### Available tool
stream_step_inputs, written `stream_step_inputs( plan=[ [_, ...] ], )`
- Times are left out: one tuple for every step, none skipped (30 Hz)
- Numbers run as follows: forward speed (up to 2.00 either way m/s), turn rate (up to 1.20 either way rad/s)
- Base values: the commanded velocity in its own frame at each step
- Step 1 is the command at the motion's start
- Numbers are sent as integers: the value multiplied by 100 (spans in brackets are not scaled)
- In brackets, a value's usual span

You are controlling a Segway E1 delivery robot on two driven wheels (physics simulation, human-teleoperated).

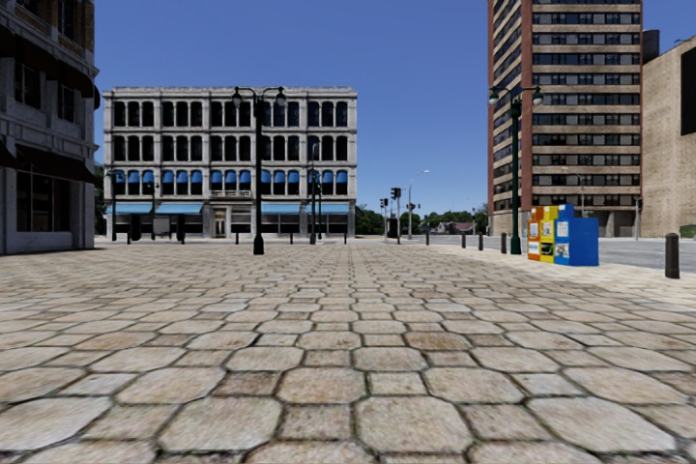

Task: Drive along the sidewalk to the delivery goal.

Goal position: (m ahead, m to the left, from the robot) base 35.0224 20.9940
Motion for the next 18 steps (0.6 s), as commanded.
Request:
stream_step_inputs(
  plan=[
    [200,0],
    [200,0],
    [200,0],
    [200,0],
    [200,0],
    [200,0],
    [200,0],
    [200,0],
    [200,0],
    [200,0],
    [200,0],
    [200,0],
    [200,0],
    [200,0],
    [200,0],
    [200,0],
    [200,0],
    [200,0]
  ],
)
